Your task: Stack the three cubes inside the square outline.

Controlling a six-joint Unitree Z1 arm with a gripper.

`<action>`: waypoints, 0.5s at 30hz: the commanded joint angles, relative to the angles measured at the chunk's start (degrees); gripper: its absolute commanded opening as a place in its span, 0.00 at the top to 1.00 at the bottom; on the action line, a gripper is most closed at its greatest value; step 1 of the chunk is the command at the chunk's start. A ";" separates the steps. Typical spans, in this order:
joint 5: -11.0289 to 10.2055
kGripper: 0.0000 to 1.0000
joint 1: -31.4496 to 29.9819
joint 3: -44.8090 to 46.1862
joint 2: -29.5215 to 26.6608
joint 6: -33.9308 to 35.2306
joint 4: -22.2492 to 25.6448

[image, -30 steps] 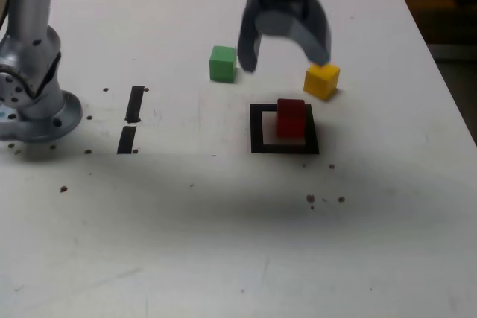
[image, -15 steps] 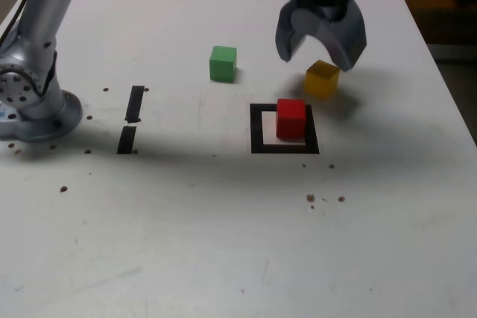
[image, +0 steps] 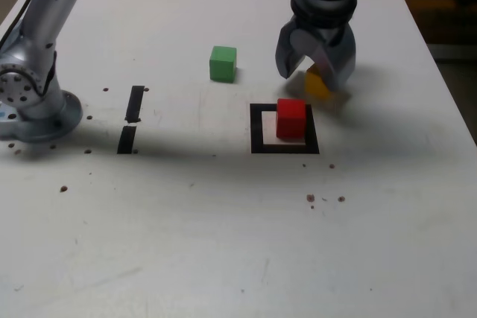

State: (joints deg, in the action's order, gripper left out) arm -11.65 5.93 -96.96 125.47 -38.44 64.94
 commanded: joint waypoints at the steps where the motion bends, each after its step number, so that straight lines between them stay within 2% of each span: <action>1: 0.23 0.55 0.05 -0.35 0.53 0.03 -0.29; 7: 0.85 0.73 0.05 -1.23 0.73 0.06 -0.51; 15: 0.77 0.77 0.03 -1.51 -1.43 1.98 1.36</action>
State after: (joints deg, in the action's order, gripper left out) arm -10.76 5.92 -98.10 125.77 -37.07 65.76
